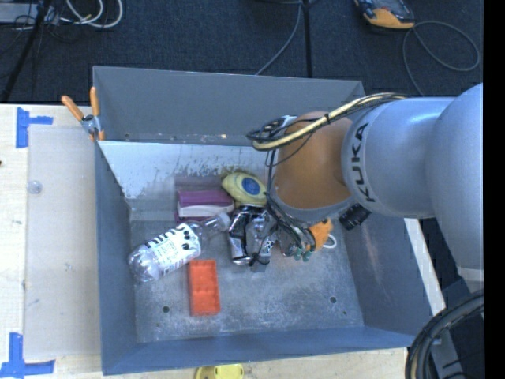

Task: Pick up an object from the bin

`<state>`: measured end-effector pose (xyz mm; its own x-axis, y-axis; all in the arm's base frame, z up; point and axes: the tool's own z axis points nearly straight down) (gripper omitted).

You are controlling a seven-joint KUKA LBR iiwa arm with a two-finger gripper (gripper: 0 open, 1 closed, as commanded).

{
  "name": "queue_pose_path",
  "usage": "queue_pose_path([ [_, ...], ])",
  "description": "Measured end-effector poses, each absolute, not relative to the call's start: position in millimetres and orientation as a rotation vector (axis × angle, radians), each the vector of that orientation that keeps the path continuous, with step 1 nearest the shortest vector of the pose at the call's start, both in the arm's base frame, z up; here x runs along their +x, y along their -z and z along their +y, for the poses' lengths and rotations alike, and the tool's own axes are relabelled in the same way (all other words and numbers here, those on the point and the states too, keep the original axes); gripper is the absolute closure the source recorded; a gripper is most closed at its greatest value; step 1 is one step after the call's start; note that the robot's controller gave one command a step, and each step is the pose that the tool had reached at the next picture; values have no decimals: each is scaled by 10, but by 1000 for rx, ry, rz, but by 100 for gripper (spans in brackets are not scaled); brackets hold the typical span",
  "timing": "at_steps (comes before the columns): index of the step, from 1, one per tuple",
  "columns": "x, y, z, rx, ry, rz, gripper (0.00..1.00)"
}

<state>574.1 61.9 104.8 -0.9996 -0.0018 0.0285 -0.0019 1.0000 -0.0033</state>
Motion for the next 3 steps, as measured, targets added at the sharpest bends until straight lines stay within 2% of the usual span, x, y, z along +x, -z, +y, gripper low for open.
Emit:
queue_pose_path([
  [1,5741,-1048,619,2,-5,-3113,100],
  [2,5645,-1424,618,21,-6,-3106,100],
  [3,5663,-2055,579,22,-5,-3112,100],
])
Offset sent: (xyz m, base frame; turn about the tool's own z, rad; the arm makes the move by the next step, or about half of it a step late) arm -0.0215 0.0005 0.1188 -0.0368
